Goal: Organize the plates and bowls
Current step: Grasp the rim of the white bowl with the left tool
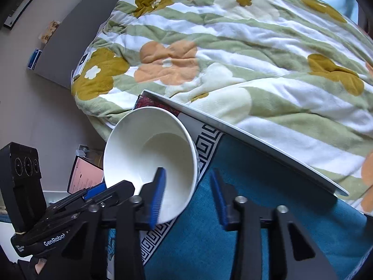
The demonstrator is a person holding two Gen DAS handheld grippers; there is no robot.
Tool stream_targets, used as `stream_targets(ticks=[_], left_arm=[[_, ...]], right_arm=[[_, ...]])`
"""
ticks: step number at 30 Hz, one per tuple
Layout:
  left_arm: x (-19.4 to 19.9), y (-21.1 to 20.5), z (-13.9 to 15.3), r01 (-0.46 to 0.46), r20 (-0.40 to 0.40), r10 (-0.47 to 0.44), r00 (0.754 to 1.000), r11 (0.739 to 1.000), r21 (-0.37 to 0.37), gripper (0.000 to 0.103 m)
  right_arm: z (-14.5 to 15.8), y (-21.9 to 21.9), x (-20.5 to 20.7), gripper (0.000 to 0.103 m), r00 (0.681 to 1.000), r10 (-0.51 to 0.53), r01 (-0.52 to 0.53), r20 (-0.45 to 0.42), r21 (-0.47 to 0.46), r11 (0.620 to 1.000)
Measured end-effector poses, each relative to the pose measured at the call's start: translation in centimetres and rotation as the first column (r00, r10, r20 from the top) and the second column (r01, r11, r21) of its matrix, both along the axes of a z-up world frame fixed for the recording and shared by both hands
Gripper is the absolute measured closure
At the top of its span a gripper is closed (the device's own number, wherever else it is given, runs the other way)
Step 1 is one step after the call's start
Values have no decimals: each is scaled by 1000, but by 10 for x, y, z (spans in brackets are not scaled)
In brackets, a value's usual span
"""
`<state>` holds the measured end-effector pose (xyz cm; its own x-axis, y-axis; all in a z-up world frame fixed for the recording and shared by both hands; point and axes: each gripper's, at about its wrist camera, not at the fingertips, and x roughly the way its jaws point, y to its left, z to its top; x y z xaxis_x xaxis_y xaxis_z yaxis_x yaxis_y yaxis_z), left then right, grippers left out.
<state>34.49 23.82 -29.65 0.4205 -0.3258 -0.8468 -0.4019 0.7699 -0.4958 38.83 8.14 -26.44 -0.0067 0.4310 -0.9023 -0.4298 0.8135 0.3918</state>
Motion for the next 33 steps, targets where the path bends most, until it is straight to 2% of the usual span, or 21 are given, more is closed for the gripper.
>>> stream_targets(ticks=[7,19,28,33], left_arm=[[4,0,-2,19,0,-19,1000,999,39,81],[2,-12,9,65,-8,-64,998,994,83,82],[-12,-49,54,134,38,-139,989,983,124,82],[-25,-95,92,195,87,-210,974,969,152,82]], right_arm=[[-8,3,4,89,1000,-2,3,6,-7,1000],[-1,-7,-3,90,999,-32,32,19,3,999],[37,-48,-27,90,993,-101,100,52,35,994],[67,-92,-48,90,983,-165,159,84,72,985]])
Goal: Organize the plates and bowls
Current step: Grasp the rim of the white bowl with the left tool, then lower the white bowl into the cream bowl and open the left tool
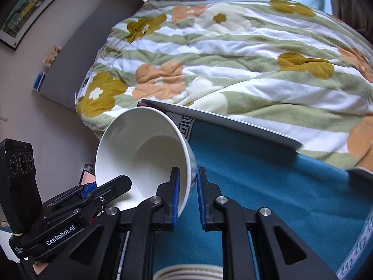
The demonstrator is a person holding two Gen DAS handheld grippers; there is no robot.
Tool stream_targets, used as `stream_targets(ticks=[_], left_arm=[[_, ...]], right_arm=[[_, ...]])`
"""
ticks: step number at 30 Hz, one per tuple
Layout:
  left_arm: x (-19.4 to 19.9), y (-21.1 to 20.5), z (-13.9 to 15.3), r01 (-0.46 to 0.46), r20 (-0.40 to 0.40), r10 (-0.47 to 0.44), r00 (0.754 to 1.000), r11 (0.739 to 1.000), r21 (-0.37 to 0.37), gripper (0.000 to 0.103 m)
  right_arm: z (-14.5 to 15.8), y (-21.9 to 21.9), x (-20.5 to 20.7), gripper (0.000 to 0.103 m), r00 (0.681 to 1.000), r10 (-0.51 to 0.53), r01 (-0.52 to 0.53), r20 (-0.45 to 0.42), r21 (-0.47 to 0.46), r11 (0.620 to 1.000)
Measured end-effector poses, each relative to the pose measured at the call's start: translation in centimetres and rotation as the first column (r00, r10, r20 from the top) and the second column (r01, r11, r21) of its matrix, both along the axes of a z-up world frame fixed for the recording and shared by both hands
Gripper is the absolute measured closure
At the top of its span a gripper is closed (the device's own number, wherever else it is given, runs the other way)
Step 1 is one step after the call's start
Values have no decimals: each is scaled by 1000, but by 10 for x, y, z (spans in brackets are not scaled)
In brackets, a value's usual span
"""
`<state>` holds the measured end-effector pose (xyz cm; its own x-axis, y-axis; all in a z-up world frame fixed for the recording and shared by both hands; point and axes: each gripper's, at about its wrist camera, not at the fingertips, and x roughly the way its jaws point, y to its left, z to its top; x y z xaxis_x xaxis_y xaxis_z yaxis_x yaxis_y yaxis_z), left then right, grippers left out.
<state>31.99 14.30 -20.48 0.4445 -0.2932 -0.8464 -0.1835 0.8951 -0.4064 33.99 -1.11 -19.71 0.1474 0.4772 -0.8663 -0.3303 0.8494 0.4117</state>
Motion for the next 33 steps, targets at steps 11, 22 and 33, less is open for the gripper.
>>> stream_targets(ticks=[11,22,33], left_arm=[[-68,-165,65,152,93,-154,984,988,27,82],[-135,-327,54,300,48,-299,953,954,-12,82],[-140,-389,5,429,-97,-423,901,901,55,82]], right_arm=[[62,-159,-89,90,983,-163,162,80,20,987],[71,-315,-175,90,949,-305,308,79,-29,951],[19,-373,-202,89,914,-405,403,-27,-60,913]])
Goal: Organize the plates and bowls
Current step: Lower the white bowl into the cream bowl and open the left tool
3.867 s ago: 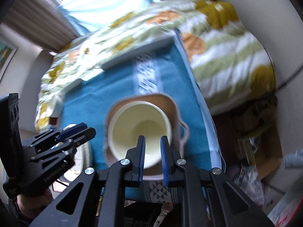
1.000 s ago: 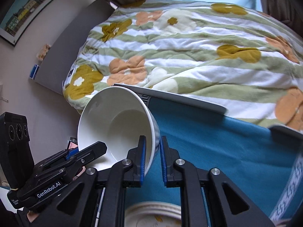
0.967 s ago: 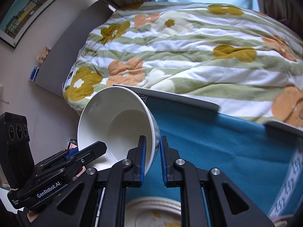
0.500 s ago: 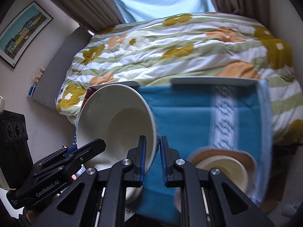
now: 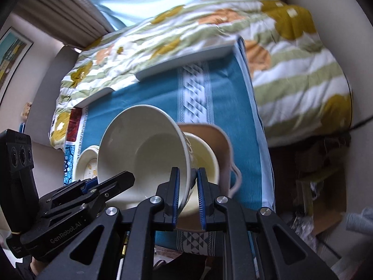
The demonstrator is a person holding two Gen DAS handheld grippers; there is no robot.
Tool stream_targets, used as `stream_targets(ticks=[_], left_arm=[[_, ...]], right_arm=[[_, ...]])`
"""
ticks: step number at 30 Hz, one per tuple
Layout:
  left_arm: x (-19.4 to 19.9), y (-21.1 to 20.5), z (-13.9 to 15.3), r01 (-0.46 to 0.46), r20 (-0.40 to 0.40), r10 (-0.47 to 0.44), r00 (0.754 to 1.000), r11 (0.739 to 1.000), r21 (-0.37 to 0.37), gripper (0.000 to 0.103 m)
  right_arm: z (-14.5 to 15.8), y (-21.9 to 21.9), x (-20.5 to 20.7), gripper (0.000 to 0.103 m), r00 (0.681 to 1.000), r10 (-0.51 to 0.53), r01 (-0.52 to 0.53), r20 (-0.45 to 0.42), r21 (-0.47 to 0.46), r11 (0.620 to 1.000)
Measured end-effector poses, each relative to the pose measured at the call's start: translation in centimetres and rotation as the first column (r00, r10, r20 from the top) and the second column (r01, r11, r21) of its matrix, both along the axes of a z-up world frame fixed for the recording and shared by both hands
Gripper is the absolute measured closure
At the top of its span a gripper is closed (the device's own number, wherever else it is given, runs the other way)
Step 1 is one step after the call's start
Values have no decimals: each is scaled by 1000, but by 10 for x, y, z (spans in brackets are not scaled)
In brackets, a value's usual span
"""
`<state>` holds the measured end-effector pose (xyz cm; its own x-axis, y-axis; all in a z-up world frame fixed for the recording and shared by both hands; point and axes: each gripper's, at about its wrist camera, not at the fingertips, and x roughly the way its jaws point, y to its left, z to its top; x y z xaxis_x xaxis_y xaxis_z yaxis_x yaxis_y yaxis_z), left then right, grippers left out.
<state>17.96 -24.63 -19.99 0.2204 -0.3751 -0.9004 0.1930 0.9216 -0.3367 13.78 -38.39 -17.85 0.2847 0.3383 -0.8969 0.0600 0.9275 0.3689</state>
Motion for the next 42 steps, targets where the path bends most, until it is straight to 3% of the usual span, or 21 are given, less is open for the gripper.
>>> stream_targets(ticks=[7,16,32,42], left_arm=[[4,-16,-18,86,2,-87,996,987,135,82],[5,-34,-25,149,30,-162,986,956,252,82],[5,-44,-28,167,58,-203,977,912,376,82],[5,-41,-28,164,59,-198,978,917,363,82]], right_arm=[[-19,1,-6,90,1000,-7,7,-12,-24,1000],[-29,2,-8,90,1000,-8,7,-13,-64,998],[-29,5,-7,90,1000,-8,6,-19,-91,996],[-29,5,-9,90,1000,-14,12,-16,-86,996]])
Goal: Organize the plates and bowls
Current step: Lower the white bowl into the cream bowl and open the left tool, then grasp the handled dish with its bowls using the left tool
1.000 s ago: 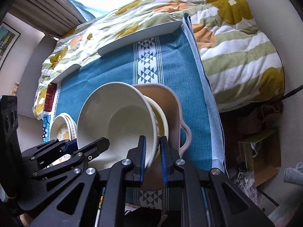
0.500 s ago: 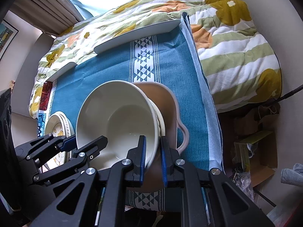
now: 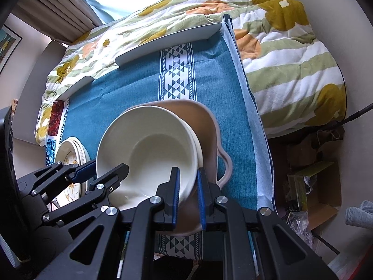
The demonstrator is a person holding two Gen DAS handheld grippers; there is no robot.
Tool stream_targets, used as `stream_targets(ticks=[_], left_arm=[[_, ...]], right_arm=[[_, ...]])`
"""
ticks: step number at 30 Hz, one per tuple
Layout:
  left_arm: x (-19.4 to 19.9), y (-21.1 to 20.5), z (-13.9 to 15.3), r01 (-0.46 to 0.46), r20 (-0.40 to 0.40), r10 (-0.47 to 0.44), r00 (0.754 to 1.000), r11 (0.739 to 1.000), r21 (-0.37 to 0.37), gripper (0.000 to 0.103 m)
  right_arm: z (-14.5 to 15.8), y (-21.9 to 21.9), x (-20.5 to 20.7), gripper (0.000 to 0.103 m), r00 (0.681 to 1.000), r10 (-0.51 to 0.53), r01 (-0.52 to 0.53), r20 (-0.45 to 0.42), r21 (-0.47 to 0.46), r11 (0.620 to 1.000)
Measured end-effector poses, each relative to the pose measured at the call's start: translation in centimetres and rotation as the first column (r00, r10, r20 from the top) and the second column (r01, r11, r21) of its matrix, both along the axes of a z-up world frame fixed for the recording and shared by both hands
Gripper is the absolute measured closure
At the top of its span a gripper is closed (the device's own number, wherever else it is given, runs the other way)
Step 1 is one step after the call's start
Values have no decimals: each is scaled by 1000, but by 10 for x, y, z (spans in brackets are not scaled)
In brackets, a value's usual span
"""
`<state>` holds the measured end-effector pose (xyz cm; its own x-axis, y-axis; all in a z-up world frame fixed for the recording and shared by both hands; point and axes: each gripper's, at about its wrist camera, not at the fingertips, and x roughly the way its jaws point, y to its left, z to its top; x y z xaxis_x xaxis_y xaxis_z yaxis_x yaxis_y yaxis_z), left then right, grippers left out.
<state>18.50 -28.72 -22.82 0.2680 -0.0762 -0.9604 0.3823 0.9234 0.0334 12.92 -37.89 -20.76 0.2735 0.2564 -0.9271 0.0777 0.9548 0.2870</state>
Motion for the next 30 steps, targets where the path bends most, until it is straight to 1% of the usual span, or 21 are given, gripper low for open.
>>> stream_targets(ticks=[7,11,13,15,17,18,19,20,21,22,23,24,25,27,28,30], left_arm=[[0,4,3,-21,-3,21,1000,999,-29,82],[0,12,9,-53,0,53,999,998,-35,81],[0,20,16,-75,12,75,997,996,-49,81],[-1,35,31,-99,30,102,994,990,-98,81],[-4,50,49,-118,70,127,989,986,-121,80],[-6,55,56,-119,84,131,988,985,-128,79],[-9,62,64,-115,104,129,986,984,-135,71],[-12,68,69,-110,117,126,985,985,-134,58],[-14,72,72,-106,126,122,984,986,-127,16],[-18,76,74,-102,143,119,983,988,-119,1],[-24,80,77,-93,174,113,978,988,-123,1],[-27,83,78,-77,185,99,978,990,-122,0],[-29,83,76,-60,175,80,981,992,-112,0],[-30,84,66,-34,137,45,990,996,-80,0],[-29,84,60,-20,117,29,993,997,-75,0],[-27,84,49,-1,83,8,997,996,-84,0]], right_arm=[[2,-1,-1,90,1000,2,-2,9,11,1000],[4,-4,-1,90,1000,0,0,9,23,1000],[11,-9,-3,90,1000,-5,4,26,32,999],[21,-16,-4,90,999,-7,4,53,57,998],[37,-21,-8,90,995,12,-21,101,83,996],[46,-23,-11,90,992,30,-40,124,82,996],[53,-24,-14,84,988,50,-61,143,75,995],[59,-25,-17,78,985,69,-80,159,65,995],[64,-25,-22,57,982,87,-97,168,52,994],[67,-26,-26,30,980,106,-113,166,34,993],[68,-26,-29,20,979,122,-127,164,19,992],[69,-26,-32,17,977,137,-139,161,4,990],[68,-26,-34,17,976,157,-156,148,-22,988],[61,-21,-36,17,973,216,-207,88,-99,973],[57,-17,-37,17,968,242,-230,60,-160,960],[50,-10,-37,17,957,286,-269,46,-227,936]])
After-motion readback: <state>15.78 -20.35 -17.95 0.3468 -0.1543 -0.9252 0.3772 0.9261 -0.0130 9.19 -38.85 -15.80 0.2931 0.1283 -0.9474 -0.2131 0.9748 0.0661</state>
